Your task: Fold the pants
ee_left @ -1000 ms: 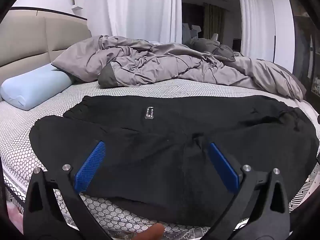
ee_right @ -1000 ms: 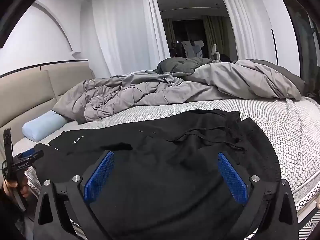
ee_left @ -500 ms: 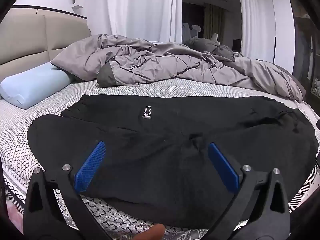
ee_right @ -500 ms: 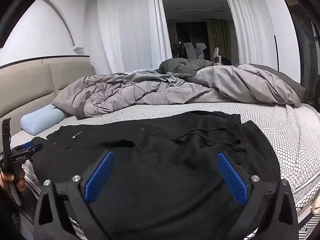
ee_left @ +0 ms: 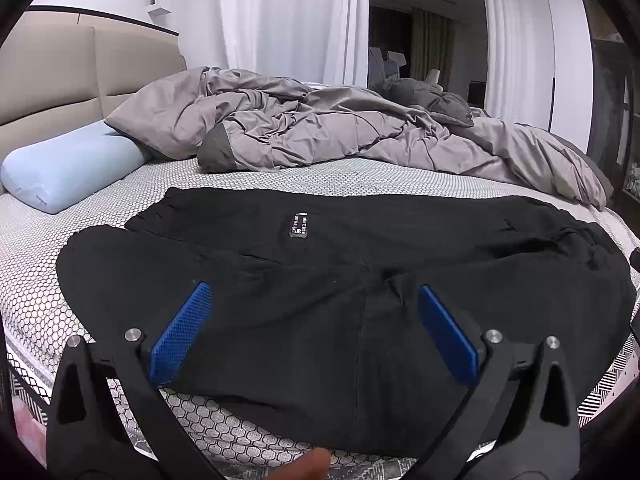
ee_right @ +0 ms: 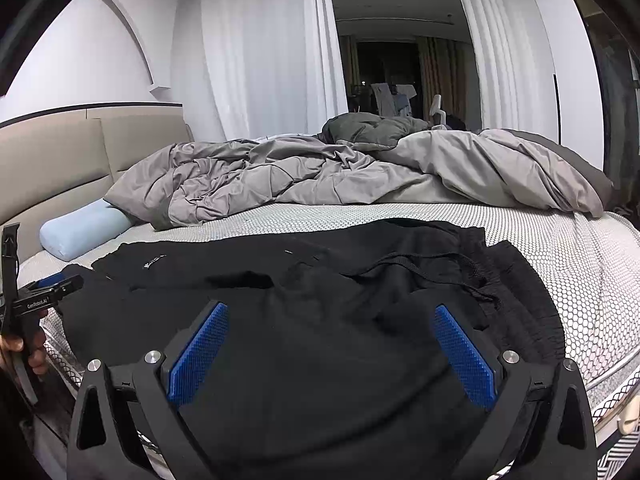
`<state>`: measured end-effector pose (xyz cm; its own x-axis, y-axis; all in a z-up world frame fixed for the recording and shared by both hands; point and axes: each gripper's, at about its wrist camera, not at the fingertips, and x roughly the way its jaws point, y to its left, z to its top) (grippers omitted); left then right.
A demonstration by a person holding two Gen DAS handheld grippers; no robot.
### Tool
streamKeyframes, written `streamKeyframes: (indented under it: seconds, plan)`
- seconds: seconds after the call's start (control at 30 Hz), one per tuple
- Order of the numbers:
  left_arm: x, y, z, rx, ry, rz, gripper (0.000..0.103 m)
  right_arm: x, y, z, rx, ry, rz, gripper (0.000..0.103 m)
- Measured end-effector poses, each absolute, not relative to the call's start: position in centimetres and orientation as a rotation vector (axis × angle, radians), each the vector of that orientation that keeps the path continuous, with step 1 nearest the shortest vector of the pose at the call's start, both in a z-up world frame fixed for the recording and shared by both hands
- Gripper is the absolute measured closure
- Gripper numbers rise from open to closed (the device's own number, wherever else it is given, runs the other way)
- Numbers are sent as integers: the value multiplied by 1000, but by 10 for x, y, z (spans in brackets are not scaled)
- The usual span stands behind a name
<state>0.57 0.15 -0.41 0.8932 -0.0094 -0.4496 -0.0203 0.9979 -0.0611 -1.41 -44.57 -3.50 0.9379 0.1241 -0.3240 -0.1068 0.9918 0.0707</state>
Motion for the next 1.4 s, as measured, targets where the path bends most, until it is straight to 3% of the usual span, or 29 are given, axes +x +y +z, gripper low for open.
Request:
streamKeyframes:
  seconds: [1.4]
  plan:
    - [4,12,-3,-74,462,10,1,-14,-449,-38,45,336,113,0]
